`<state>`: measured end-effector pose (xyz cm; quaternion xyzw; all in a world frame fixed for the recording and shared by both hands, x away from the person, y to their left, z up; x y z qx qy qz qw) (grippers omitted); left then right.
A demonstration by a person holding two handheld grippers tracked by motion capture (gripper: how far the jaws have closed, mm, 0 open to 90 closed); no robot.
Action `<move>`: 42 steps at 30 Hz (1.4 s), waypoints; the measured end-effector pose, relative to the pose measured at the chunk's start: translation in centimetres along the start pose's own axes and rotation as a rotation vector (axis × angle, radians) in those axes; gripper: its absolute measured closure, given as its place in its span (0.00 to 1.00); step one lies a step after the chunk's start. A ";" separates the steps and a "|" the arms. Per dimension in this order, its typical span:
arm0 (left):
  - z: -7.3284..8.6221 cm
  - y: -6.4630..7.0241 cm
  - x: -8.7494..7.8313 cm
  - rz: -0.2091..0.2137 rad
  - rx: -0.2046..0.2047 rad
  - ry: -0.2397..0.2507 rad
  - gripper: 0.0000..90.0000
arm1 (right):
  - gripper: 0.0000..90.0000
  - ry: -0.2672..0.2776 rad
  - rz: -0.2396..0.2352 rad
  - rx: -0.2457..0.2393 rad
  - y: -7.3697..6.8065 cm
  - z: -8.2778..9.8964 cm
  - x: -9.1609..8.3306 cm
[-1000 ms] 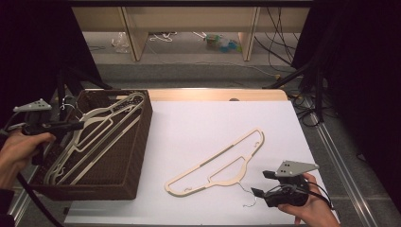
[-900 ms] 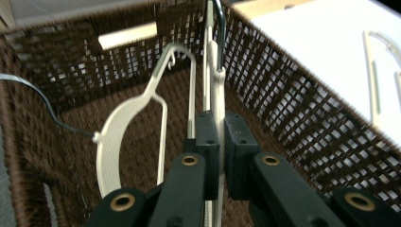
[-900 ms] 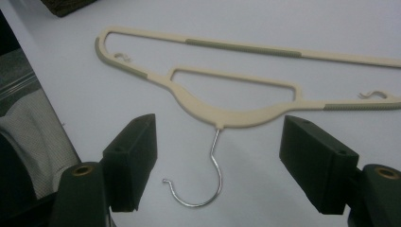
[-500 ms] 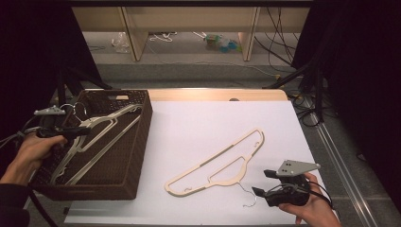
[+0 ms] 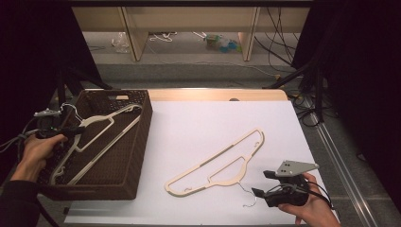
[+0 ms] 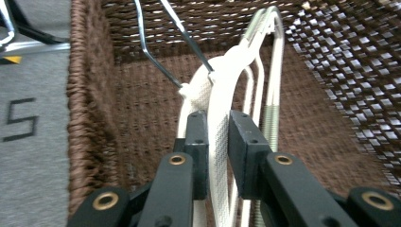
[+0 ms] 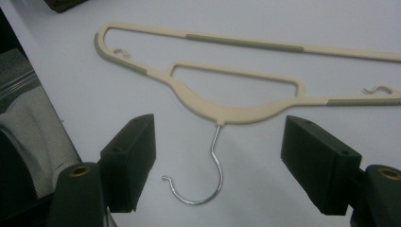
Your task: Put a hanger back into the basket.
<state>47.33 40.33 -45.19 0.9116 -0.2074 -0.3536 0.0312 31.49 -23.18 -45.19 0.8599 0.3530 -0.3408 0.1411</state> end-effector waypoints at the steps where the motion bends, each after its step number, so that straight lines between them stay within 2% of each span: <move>1: 0.0 -0.1 0.0 -0.004 -0.008 0.006 0.86 | 0.32 -0.003 -0.001 0.003 0.0 0.0 0.0; 4: 0.1 -0.6 -0.1 -0.045 -0.009 0.007 0.86 | 0.32 -0.002 -0.006 -0.004 -0.1 0.0 0.1; 6: 0.4 -1.1 -0.5 -0.056 0.009 -0.036 0.84 | 0.32 -0.006 -0.006 0.002 -0.2 0.0 0.1; 7: 0.2 -0.9 -0.2 -0.057 -0.040 0.017 0.82 | 0.32 -0.004 -0.007 0.000 -0.2 0.0 0.1; 8: 0.1 -0.9 -0.3 -0.056 -0.043 0.023 0.81 | 0.32 0.000 -0.007 0.000 -0.1 -0.1 0.0; 10: 0.0 -0.7 -0.7 -0.053 -0.031 0.026 0.81 | 0.32 0.006 -0.002 -0.003 0.0 -0.1 0.1; 13: -0.5 -0.1 -1.5 -0.056 -0.018 0.052 0.74 | 0.32 0.001 0.001 0.010 0.0 -0.1 0.0; 16: -1.1 1.2 -2.6 -0.019 -0.011 0.099 0.72 | 0.32 0.003 0.002 0.006 0.0 -0.1 0.0; 18: -1.7 2.2 -3.5 0.003 0.017 0.126 0.68 | 0.32 0.009 0.003 0.000 0.0 -0.1 0.1; 20: -2.1 3.3 -4.4 -0.019 0.093 0.138 0.62 | 0.32 0.012 0.005 0.001 0.0 -0.2 0.1; 21: -2.3 3.9 -4.9 -0.014 0.111 0.154 0.60 | 0.32 0.015 0.006 0.000 0.0 -0.2 0.1; 23: -2.6 5.5 -5.7 0.023 0.121 0.188 0.55 | 0.32 0.017 0.012 0.000 0.1 -0.2 0.1; 25: -2.6 7.2 -6.3 0.038 0.148 0.205 0.51 | 0.32 0.019 0.012 0.003 0.1 -0.2 0.2; 27: -2.3 9.2 -6.6 0.041 0.196 0.195 0.45 | 0.32 0.013 0.006 0.006 0.0 -0.2 0.1; 29: -1.8 11.5 -6.7 0.062 0.254 0.187 0.44 | 0.32 0.014 0.007 0.000 0.0 -0.2 0.2; 32: -1.4 14.9 -6.5 0.123 0.255 0.211 0.42 | 0.32 0.014 0.012 0.000 -0.1 -0.2 0.4; 33: -1.2 16.1 -6.5 0.163 0.245 0.214 0.41 | 0.32 0.009 0.012 0.002 -0.1 -0.1 0.4; 34: -1.1 17.2 -6.4 0.203 0.215 0.220 0.40 | 0.32 0.005 0.008 0.004 -0.1 -0.1 0.4; 35: -1.0 18.7 -6.3 0.250 0.217 0.227 0.39 | 0.32 0.006 0.012 -0.001 -0.1 0.0 0.5; 36: -0.9 19.6 -6.1 0.266 0.224 0.232 0.40 | 0.32 0.001 0.016 0.001 0.0 0.0 0.5; 37: -0.7 21.0 -6.0 0.280 0.248 0.238 0.40 | 0.32 0.001 0.020 0.001 0.0 0.1 0.6; 39: -0.3 23.0 -5.6 0.315 0.280 0.243 0.39 | 0.32 -0.006 0.026 -0.011 0.0 0.2 0.7; 40: 0.1 24.1 -5.3 0.330 0.277 0.236 0.39 | 0.32 -0.011 0.025 -0.005 0.0 0.2 0.8; 42: 0.8 26.0 -4.5 0.352 0.324 0.213 0.37 | 0.32 -0.030 0.027 -0.003 -0.1 0.4 0.9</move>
Point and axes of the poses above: each handheld gripper's, and its own axes: x roughly forward along the jaws, z roughly out of its underside, y roughly to its right, the point moved 6 cm from there along x, roughly forward along the jaws, and after that the axes turned 6 degrees about z, right-handed, at the moved point
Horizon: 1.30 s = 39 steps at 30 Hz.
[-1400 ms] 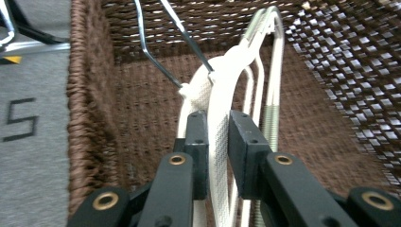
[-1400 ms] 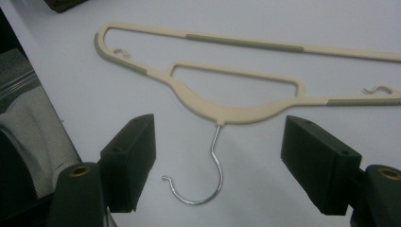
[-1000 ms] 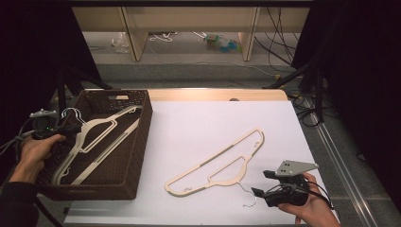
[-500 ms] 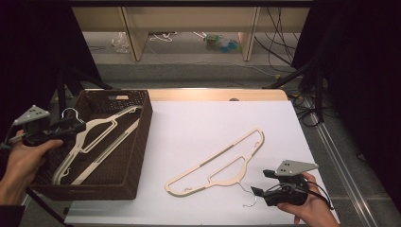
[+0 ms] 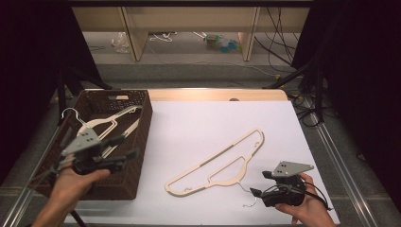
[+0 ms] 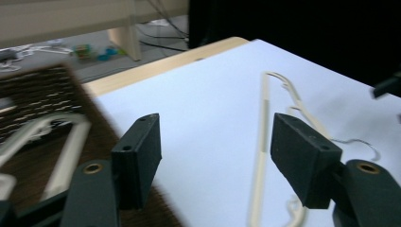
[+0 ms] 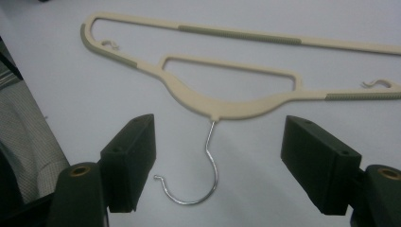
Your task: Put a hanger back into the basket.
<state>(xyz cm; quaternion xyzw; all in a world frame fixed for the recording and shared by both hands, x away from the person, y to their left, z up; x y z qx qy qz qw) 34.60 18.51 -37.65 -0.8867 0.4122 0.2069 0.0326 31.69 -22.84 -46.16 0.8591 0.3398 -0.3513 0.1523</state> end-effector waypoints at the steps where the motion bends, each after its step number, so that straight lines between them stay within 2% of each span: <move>1: 0.3 0.7 0.7 0.018 0.020 -0.015 0.37 | 0.32 0.003 0.006 -0.011 0.1 0.0 0.2; 3: 1.0 2.1 2.3 0.048 0.021 -0.039 0.36 | 0.32 -0.008 0.003 -0.007 0.0 0.2 0.3; 4: 1.4 2.7 3.1 0.063 0.027 -0.059 0.35 | 0.32 0.011 0.012 0.001 -0.1 0.1 0.4; 5: 1.7 3.1 3.8 0.075 0.054 -0.078 0.35 | 0.32 0.013 0.014 0.001 -0.1 0.2 0.5; 6: 2.1 3.6 4.5 0.077 0.056 -0.090 0.35 | 0.32 -0.003 0.006 -0.005 -0.1 0.2 0.3; 8: 2.8 4.3 5.8 0.081 0.073 -0.119 0.34 | 0.31 0.007 0.003 0.000 0.0 0.2 0.4; 11: 3.7 5.5 7.5 0.119 0.096 -0.155 0.33 | 0.27 0.026 0.014 0.001 0.2 0.3 0.7; 12: 4.0 5.9 8.1 0.127 0.087 -0.157 0.33 | 0.27 0.024 0.012 0.009 0.2 0.4 0.7; 15: 4.5 6.7 9.5 0.149 0.127 -0.196 0.32 | 0.27 0.028 0.017 0.017 0.3 0.6 0.9; 17: 4.8 7.4 10.4 0.159 0.136 -0.214 0.32 | 0.27 0.029 0.021 0.026 0.4 0.6 0.9; 19: 5.1 7.8 11.3 0.175 0.172 -0.244 0.32 | 0.27 0.030 0.022 0.028 0.4 0.6 0.8; 23: 5.8 8.8 13.2 0.203 0.196 -0.282 0.32 | 0.27 0.028 0.017 0.025 0.3 0.7 0.8; 28: 6.7 9.1 14.7 0.215 0.223 -0.335 0.32 | 0.27 0.029 0.021 0.024 0.4 0.8 0.8; 35: 7.8 9.1 16.1 0.226 0.233 -0.389 0.30 | 0.27 0.025 0.019 0.025 0.3 0.9 0.7; 39: 8.3 9.2 16.6 0.230 0.225 -0.406 0.30 | 0.27 0.024 0.016 0.022 0.3 0.9 0.8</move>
Point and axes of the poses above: each handheld gripper's, and its own axes: x roughly forward along the jaws, z roughly out of its underside, y roughly to its right, the point moved 6 cm from there along x, roughly forward along the jaws, and after that the axes turned 6 degrees about z, right-handed, at the moved point
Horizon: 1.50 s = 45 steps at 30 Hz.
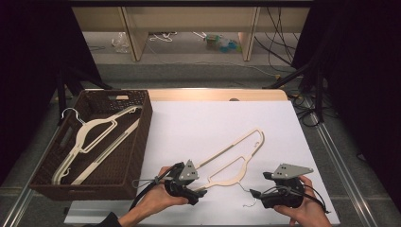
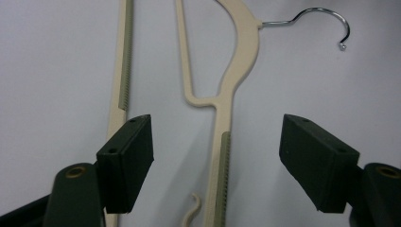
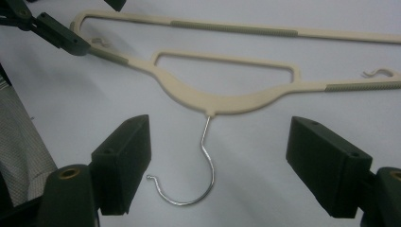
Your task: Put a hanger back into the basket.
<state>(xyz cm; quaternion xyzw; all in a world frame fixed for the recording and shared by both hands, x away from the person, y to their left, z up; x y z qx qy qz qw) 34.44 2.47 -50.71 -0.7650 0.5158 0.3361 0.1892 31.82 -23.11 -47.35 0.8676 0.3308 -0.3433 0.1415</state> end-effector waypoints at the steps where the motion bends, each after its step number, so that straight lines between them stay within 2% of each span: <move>1: 0.0 -0.1 0.1 -0.002 0.002 -0.003 0.31 | 0.27 -0.001 -0.001 0.000 0.0 0.0 0.0; 4: 0.0 -0.3 0.4 -0.004 0.000 -0.008 0.33 | 0.27 0.002 0.001 -0.001 0.1 0.0 0.0; 6: 0.0 -0.5 0.6 -0.020 -0.002 -0.013 0.35 | 0.27 0.004 0.000 -0.001 0.1 0.0 0.1; 12: 0.2 -0.4 1.1 -0.007 0.004 -0.051 0.43 | 0.27 -0.003 -0.007 -0.001 0.0 0.0 0.1; 14: 0.3 -0.5 1.3 -0.007 0.003 -0.072 0.46 | 0.27 -0.005 -0.003 -0.008 -0.1 0.0 0.1; 16: 0.2 -0.4 1.6 0.006 -0.007 -0.073 0.49 | 0.27 -0.006 -0.004 -0.003 -0.1 0.0 0.1; 18: 0.2 -0.5 1.7 -0.006 0.011 -0.095 0.51 | 0.27 -0.008 -0.005 -0.003 -0.1 0.0 0.1; 21: 0.2 -0.4 1.9 0.013 0.007 -0.133 0.55 | 0.27 -0.004 -0.004 -0.011 -0.1 -0.1 0.2; 22: 0.2 -0.5 1.9 0.016 0.029 -0.162 0.56 | 0.27 -0.004 -0.005 -0.011 -0.1 -0.1 0.2; 23: 0.2 -0.4 2.1 0.014 0.016 -0.164 0.57 | 0.27 -0.004 -0.007 -0.011 -0.1 -0.1 0.2; 24: 0.2 -0.4 2.2 0.020 0.042 -0.187 0.57 | 0.27 -0.004 -0.009 -0.010 -0.1 -0.1 0.2; 26: 0.0 -0.2 2.5 0.034 0.037 -0.191 0.63 | 0.27 -0.011 -0.008 -0.006 -0.2 -0.1 0.2; 28: -0.2 -0.1 2.6 0.041 0.056 -0.207 0.66 | 0.27 -0.007 -0.014 -0.016 -0.2 -0.1 0.3; 30: -0.3 0.1 2.5 0.058 0.097 -0.240 0.73 | 0.27 -0.010 -0.011 -0.013 -0.3 -0.1 0.3; 32: -0.5 0.1 2.6 0.063 0.104 -0.269 0.76 | 0.27 -0.014 -0.014 -0.016 -0.3 -0.1 0.3; 33: -0.7 0.2 2.7 0.068 0.094 -0.277 0.77 | 0.27 -0.014 -0.014 -0.015 -0.3 -0.1 0.4; 36: -1.0 0.0 2.8 0.084 0.105 -0.324 0.77 | 0.27 -0.018 -0.011 -0.014 -0.3 -0.1 0.4; 39: -1.2 -0.3 2.9 0.118 0.069 -0.356 0.78 | 0.27 -0.014 -0.016 -0.023 -0.4 -0.1 0.5; 40: -1.2 -0.5 2.8 0.123 0.086 -0.380 0.79 | 0.27 -0.016 -0.019 -0.020 -0.4 -0.1 0.5; 41: -1.2 -0.6 2.9 0.121 0.080 -0.375 0.82 | 0.27 -0.016 -0.020 -0.019 -0.4 -0.1 0.4; 42: -1.3 -0.5 3.0 0.117 0.052 -0.355 0.84 | 0.27 -0.016 -0.020 -0.019 -0.4 -0.1 0.4; 43: -1.2 -0.9 2.8 0.126 0.082 -0.385 0.87 | 0.27 -0.017 -0.019 -0.016 -0.4 -0.1 0.3; 44: -1.2 -0.9 2.8 0.131 0.078 -0.380 0.88 | 0.27 -0.015 -0.019 -0.017 -0.4 -0.1 0.4; 45: -1.3 -0.8 2.9 0.128 0.056 -0.355 0.88 | 0.27 -0.014 -0.016 -0.023 -0.3 -0.1 0.4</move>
Point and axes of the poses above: each handheld gripper's, and its own axes: x roughly forward along the jaws, z roughly out of its underside, y roughly to its right, the point moved 6 cm from there along x, roughly forward along the jaws, and after that the axes turned 6 degrees about z, right-handed, at the moved point
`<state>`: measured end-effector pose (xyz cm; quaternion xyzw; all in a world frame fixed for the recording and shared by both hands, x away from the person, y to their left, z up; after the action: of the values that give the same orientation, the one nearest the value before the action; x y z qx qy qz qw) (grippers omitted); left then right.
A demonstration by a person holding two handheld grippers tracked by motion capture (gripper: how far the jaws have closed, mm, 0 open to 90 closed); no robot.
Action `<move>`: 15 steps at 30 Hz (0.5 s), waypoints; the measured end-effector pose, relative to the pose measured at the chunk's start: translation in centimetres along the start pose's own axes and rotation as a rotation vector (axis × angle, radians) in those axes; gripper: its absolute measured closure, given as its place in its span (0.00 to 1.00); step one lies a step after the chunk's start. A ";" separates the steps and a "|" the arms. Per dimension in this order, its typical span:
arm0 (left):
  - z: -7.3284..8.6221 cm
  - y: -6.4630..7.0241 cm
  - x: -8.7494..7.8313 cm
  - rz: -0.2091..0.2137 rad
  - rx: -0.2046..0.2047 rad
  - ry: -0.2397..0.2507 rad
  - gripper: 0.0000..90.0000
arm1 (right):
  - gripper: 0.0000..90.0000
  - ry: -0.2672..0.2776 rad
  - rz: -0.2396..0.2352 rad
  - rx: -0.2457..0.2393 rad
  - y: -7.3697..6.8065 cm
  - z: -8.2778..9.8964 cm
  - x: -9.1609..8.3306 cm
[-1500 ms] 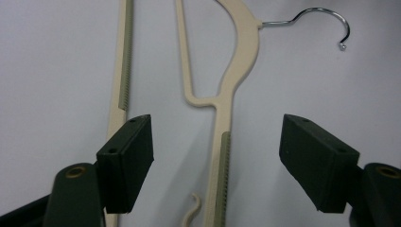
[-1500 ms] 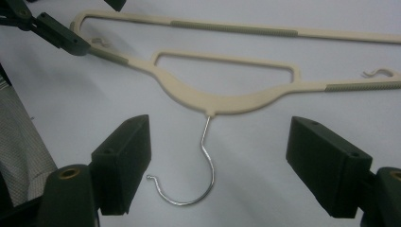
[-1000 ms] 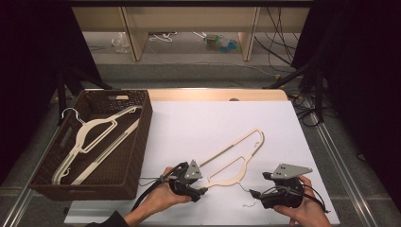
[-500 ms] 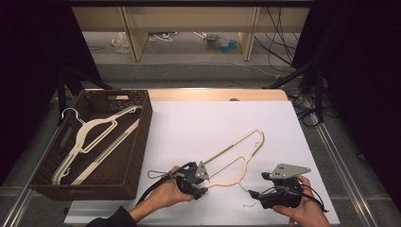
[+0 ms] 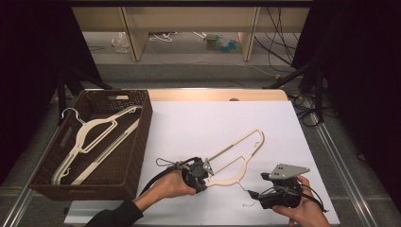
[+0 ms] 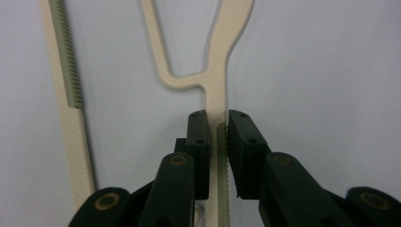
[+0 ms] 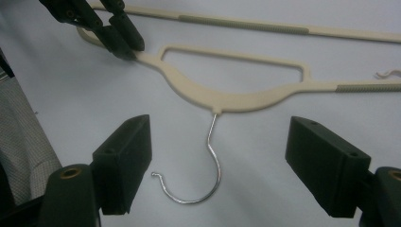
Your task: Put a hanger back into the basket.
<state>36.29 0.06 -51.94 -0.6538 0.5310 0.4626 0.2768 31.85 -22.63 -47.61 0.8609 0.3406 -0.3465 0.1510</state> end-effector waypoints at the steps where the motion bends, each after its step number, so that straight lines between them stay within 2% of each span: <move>1: 0.1 0.0 -0.1 -0.003 0.007 -0.006 0.88 | 0.27 0.000 -0.001 -0.004 0.0 0.0 0.0; 2: 0.3 -0.2 -0.3 -0.002 0.038 -0.037 0.88 | 0.28 0.001 -0.002 -0.011 0.0 0.0 0.0; 7: 0.8 -0.8 -0.7 -0.006 0.017 -0.053 0.88 | 0.28 -0.002 -0.003 -0.001 0.0 0.0 0.0; 12: 0.6 -0.7 -0.5 -0.020 0.001 -0.060 0.86 | 0.28 -0.010 -0.012 -0.004 -0.3 0.1 0.2; 15: 0.6 -0.8 -0.5 -0.012 -0.016 -0.064 0.86 | 0.28 -0.012 -0.017 -0.008 -0.4 0.0 0.3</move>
<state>36.89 0.98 -51.88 -0.6439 0.5144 0.4859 0.2912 31.71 -22.18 -47.83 0.8552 0.3486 -0.3515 0.1535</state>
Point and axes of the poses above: each handheld gripper's, and its own axes: x roughly forward along the jaws, z roughly out of its underside, y roughly to its right, the point moved 6 cm from there along x, roughly forward along the jaws, and after that the axes turned 6 degrees about z, right-handed, at the moved point
